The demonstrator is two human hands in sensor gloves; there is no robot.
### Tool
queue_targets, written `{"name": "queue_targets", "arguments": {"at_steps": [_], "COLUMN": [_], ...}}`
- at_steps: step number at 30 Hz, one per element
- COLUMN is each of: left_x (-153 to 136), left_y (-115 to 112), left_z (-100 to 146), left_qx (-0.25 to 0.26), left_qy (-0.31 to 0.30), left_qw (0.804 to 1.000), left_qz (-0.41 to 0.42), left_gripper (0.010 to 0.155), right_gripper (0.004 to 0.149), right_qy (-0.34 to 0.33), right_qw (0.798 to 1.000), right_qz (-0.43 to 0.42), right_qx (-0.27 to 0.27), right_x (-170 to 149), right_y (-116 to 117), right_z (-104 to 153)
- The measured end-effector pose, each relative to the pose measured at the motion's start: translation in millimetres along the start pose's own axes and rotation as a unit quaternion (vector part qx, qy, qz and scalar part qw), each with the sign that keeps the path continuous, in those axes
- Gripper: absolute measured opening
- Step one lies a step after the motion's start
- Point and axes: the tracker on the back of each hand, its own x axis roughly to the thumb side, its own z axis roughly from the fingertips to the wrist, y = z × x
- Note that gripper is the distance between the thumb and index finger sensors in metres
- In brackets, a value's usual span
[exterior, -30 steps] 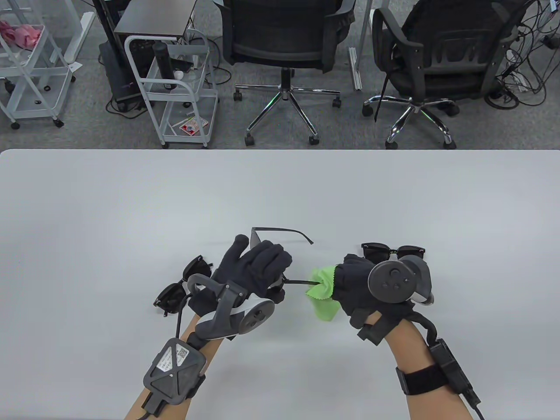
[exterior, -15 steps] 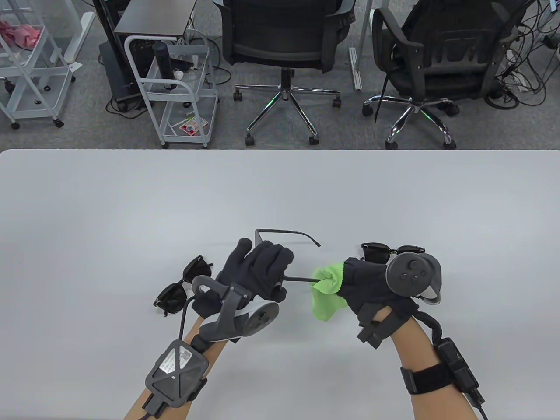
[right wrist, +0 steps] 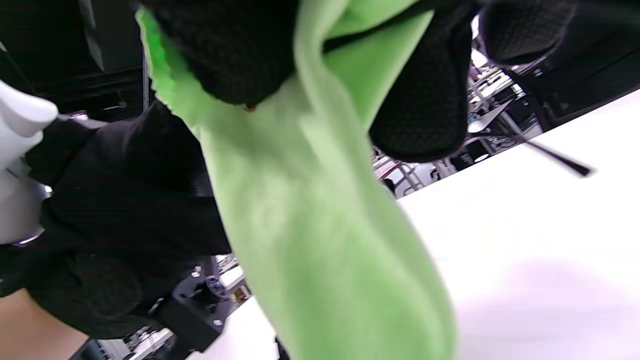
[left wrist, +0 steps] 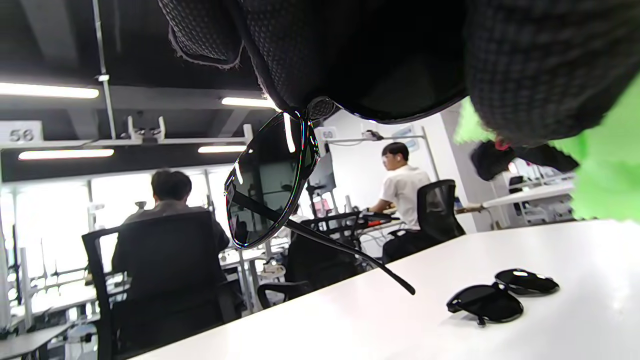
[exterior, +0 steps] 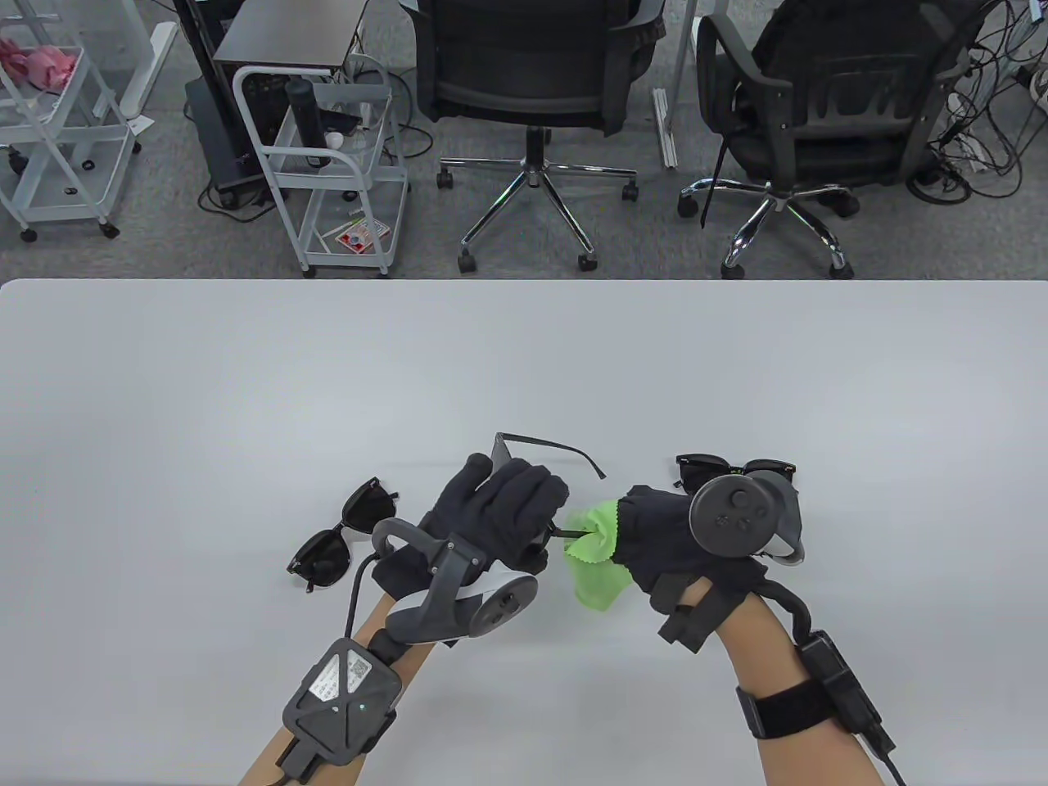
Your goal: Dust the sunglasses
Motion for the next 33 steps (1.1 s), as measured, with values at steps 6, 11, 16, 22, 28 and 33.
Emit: {"name": "queue_targets", "arguments": {"at_steps": [6,11,16,22,28,33], "left_x": [-20,-30,-45,-60,-64,-72], "left_y": [-4,-13,-25,-42,-53,-57], "left_z": [1,0,0,7,12,15], "left_qx": [-0.022,-0.089,-0.129,-0.178,-0.199,-0.189], "left_qy": [0.04,0.044,0.119,0.232,0.27,0.288], "left_qw": [0.997,0.974,0.944,0.853,0.797,0.767], "left_qz": [0.063,0.205,0.28,0.432,0.503,0.541], "left_gripper": [0.089,0.092,0.095,0.098,0.099,0.099], "right_gripper": [0.041,0.045,0.047,0.043,0.043,0.046], "right_qy": [0.036,0.038,-0.003,-0.054,-0.092,-0.117], "right_qw": [0.998,0.995,0.974,0.96,0.934,0.931], "right_qz": [-0.046,-0.01,0.049,0.172,0.318,0.344], "right_qx": [-0.034,-0.096,-0.223,-0.215,-0.131,-0.019], "right_x": [-24,-18,9,39,58,71], "right_y": [-14,-15,-24,-12,24,54], "right_z": [10,18,26,22,6,-1]}}
